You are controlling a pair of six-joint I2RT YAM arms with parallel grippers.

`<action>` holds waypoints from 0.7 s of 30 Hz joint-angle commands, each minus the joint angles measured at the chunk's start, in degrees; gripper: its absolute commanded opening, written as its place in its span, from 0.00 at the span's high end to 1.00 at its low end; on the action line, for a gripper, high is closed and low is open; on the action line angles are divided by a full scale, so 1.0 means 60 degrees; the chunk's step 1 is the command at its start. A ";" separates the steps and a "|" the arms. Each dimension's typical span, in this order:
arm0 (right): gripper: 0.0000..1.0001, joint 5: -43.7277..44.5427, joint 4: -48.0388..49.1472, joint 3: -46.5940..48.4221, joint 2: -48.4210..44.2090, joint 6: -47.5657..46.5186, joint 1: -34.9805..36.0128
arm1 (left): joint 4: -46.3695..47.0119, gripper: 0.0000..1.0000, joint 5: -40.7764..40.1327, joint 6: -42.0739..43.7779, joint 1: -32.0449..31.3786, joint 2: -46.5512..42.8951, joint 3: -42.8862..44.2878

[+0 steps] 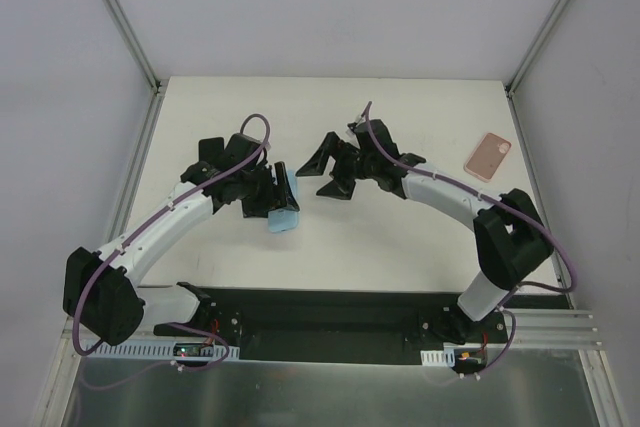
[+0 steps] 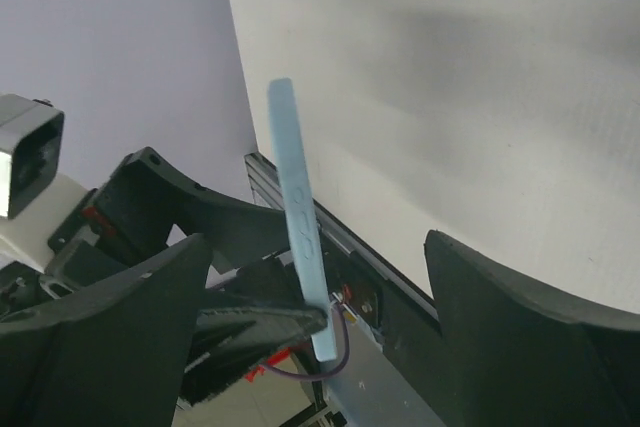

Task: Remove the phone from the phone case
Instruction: Adjust the phone.

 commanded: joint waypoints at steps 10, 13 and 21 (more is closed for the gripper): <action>0.46 -0.1190 0.0463 0.1721 0.1761 0.0104 0.0786 | 0.0466 0.66 0.1002 0.0334 -0.0013 -0.0455 0.0290; 0.72 -0.1263 0.0493 0.1677 0.1849 0.0016 0.0903 | 0.0495 0.64 0.0900 0.0407 -0.0028 -0.0499 0.0261; 0.98 0.0623 -0.2298 0.2083 0.1528 -0.0570 0.0538 | 0.0277 0.17 0.0213 0.1094 -0.0245 -0.0777 0.0202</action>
